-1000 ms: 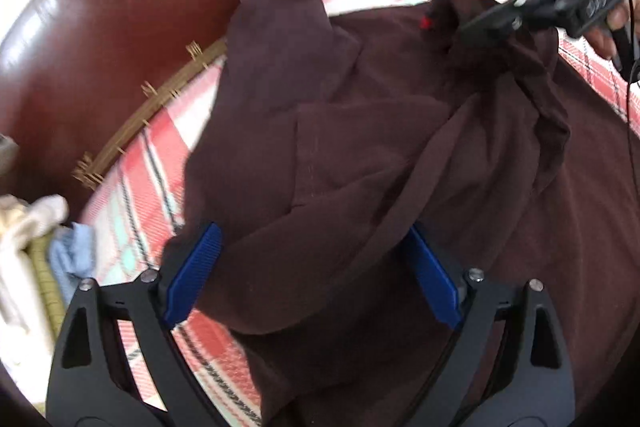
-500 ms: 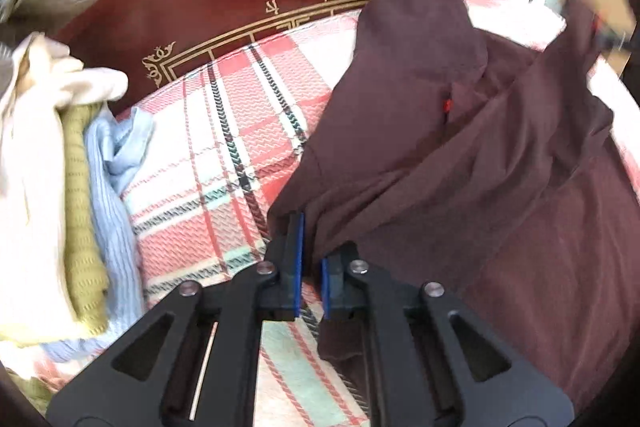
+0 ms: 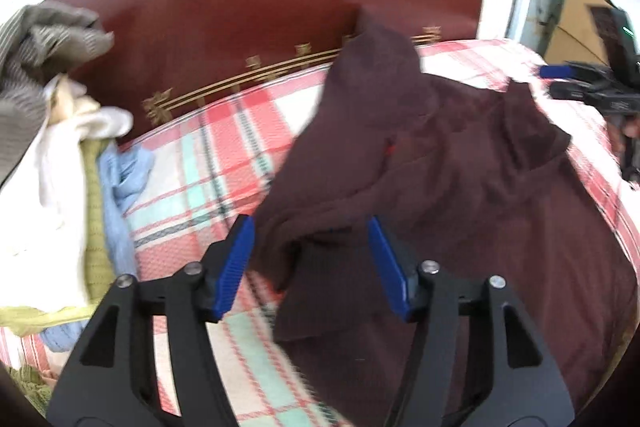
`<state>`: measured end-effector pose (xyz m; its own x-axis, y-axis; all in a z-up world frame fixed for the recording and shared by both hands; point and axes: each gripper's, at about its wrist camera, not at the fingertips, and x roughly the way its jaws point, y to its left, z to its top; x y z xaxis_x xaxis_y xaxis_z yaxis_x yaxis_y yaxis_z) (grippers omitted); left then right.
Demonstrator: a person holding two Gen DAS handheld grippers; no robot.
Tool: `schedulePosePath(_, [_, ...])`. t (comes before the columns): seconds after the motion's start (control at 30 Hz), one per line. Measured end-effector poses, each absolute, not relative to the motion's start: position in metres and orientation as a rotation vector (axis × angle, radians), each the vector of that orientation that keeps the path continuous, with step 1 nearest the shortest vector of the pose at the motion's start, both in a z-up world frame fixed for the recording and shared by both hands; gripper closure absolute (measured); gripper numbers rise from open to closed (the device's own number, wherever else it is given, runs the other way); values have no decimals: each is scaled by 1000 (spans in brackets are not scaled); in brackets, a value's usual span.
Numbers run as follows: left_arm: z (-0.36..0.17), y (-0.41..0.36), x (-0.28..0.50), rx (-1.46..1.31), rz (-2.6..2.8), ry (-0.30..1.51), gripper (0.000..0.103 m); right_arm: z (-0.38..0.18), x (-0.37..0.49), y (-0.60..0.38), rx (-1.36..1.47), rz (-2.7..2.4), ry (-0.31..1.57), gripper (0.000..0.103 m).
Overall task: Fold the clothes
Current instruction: 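Grasp the sweatshirt edge with the right gripper and fold it over the body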
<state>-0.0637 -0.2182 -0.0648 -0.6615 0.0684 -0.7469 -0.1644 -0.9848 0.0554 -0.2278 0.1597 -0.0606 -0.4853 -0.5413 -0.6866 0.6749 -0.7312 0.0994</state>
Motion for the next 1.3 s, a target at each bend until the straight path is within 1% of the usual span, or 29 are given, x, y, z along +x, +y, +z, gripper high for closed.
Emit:
schedulePosePath(0.1, [-69,-201,-65,-1232,2699,225,40,-69,-241,127,972,-2186,326,32])
schedulePosePath(0.13, [-72,-196,-67,-1243,2681,240,40,-74,-245,122,994,-2176,352,39])
schedulePosePath(0.17, [-75,-193,-67,-1250,2670,244,40,-79,-248,117,1016,-2165,379,50])
schedulePosePath(0.2, [-78,-190,-67,-1258,2653,241,40,-83,-250,114,1032,-2153,401,79])
schedulePosePath(0.23, [-81,-189,-67,-1262,2639,238,40,-82,-248,115,1027,-2142,407,91])
schedulePosePath(0.37, [-87,-192,-66,-1281,2609,230,40,-74,-225,135,972,-2115,443,91])
schedulePosePath(0.43, [-90,-195,-68,-1295,2601,206,40,-82,-221,145,1041,-2078,519,90])
schedulePosePath(0.47, [-91,-196,-70,-1303,2602,200,40,-87,-220,149,1096,-2053,551,86])
schedulePosePath(0.53, [-92,-201,-74,-1312,2614,180,40,-88,-222,156,1156,-2043,578,66])
schedulePosePath(0.57, [-90,-203,-75,-1307,2617,161,40,-80,-225,160,1152,-2056,531,62])
schedulePosePath(0.63, [-87,-207,-77,-1288,2627,126,40,-57,-237,169,1107,-2076,340,44])
schedulePosePath(0.7, [-83,-209,-81,-1278,2642,101,39,-36,-257,171,1067,-2103,131,35])
schedulePosePath(0.77, [-80,-210,-86,-1274,2657,82,39,-27,-274,160,1059,-2093,8,35])
schedulePosePath(0.87, [-77,-210,-92,-1270,2670,75,39,-28,-300,122,1090,-2082,-76,35])
schedulePosePath(0.97, [-76,-211,-96,-1270,2672,64,39,-41,-328,86,1142,-2039,-188,35])
schedulePosePath(1.03, [-77,-212,-97,-1271,2670,56,39,-51,-345,68,1177,-2051,-270,31])
schedulePosePath(1.2, [-83,-217,-97,-1282,2658,52,39,-84,-390,56,1242,-2059,-513,31])
schedulePosePath(1.3, [-86,-221,-98,-1286,2655,29,38,-93,-405,46,1261,-2066,-542,31])
